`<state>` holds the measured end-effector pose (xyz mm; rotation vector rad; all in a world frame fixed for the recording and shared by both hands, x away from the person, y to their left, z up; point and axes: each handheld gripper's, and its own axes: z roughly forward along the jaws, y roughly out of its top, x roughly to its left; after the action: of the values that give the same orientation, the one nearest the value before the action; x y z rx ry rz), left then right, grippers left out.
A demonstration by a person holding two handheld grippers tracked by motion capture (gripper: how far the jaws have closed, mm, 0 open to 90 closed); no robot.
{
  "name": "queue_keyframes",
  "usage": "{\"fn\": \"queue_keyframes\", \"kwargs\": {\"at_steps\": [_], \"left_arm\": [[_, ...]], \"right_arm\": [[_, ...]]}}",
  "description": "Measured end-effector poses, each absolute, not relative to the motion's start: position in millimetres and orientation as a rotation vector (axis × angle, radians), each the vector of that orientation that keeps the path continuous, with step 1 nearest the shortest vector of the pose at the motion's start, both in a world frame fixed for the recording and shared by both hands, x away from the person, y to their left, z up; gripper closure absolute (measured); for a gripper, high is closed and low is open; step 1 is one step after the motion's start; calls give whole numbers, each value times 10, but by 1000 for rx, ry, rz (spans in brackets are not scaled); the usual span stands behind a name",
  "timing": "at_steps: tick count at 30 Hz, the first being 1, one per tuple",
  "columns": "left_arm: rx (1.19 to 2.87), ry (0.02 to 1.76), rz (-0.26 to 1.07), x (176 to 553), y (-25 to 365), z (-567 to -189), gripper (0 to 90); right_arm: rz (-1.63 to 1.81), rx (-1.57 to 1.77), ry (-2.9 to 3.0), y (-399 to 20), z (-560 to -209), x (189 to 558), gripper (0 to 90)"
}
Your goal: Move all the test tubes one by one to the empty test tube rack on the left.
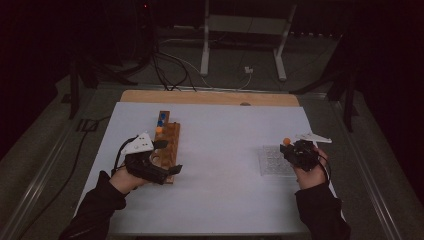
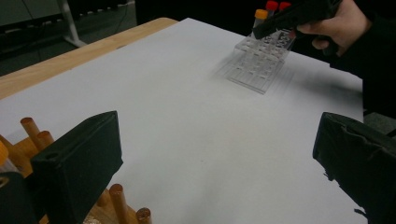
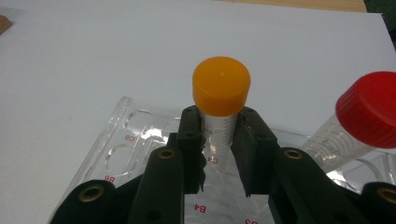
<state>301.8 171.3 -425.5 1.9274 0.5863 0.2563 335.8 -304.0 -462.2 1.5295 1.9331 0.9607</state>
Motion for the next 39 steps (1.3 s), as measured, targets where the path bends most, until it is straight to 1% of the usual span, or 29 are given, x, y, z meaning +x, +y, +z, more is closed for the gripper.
{"fn": "queue_keyframes", "kwargs": {"at_steps": [5, 13, 27, 33, 39], "left_arm": [[1932, 585, 251, 3022, 1713, -4263, 22], [1931, 586, 252, 3022, 1720, -4256, 22], [1935, 580, 245, 3024, 1719, -4236, 23], [1946, 575, 233, 3028, 1682, -4240, 23], [1951, 566, 219, 3033, 1647, -4239, 23]], "right_arm": [[943, 1518, 1928, -3029, -4610, 3347, 742], [958, 1478, 1914, -3028, -4483, 3290, 744], [1053, 1396, 1868, -3080, -4073, 3085, 744], [1096, 1331, 1918, -2951, -3953, 3008, 744], [1129, 1262, 2011, -2725, -3943, 2960, 744]]}}
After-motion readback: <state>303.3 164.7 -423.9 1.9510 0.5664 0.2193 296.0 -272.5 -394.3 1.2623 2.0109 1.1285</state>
